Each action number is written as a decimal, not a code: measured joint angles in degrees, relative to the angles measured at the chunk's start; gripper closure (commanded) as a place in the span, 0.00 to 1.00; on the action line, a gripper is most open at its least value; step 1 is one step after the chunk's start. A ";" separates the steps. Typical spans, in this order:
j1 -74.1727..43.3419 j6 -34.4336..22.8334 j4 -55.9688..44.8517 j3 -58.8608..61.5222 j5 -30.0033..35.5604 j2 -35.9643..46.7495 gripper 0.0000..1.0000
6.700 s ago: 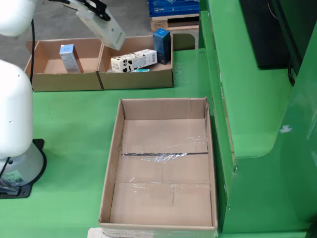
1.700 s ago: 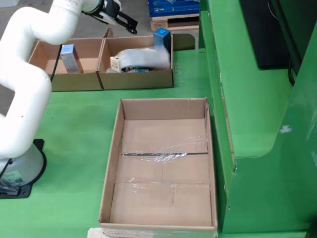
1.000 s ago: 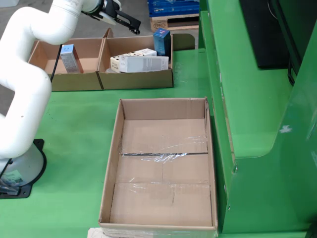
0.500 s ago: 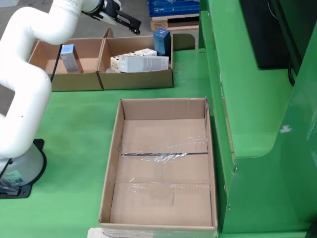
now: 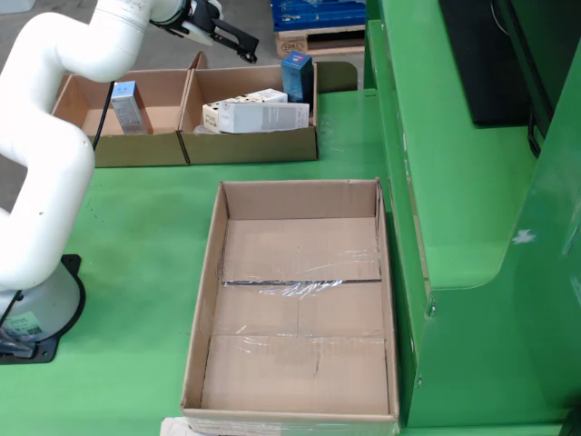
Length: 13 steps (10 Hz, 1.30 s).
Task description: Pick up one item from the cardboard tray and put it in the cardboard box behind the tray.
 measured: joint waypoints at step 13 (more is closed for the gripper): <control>-1.14 -0.35 7.04 0.00 -1.93 -1.67 0.00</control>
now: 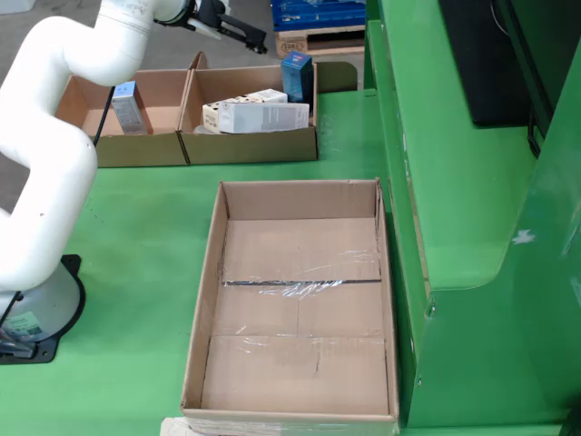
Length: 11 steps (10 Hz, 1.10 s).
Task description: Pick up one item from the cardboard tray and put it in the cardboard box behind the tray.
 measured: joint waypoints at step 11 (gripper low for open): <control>-24.87 0.00 20.04 0.18 -34.72 -4.74 0.00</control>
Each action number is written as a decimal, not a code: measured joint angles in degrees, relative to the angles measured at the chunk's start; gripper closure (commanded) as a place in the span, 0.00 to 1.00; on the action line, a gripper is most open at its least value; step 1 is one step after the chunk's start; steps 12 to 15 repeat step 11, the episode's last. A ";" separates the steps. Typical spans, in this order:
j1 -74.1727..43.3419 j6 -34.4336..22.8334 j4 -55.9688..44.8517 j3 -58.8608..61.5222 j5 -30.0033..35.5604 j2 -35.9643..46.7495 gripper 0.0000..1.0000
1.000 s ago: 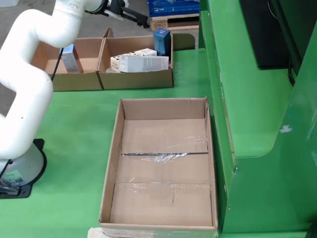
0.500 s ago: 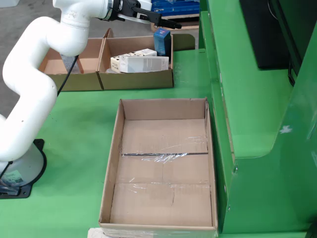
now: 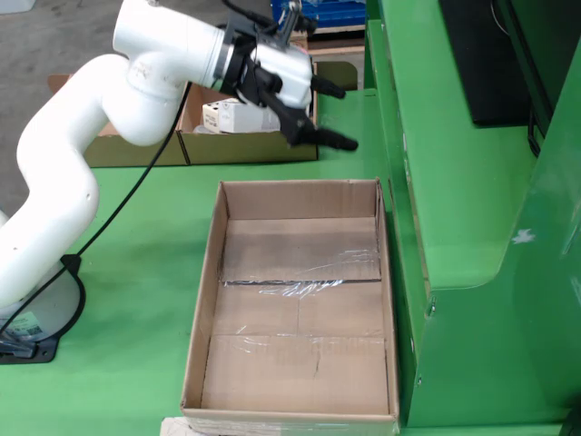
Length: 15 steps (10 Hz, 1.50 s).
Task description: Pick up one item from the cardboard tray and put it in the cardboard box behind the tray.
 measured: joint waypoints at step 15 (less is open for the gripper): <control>-15.56 8.34 0.00 0.00 -0.08 0.00 0.00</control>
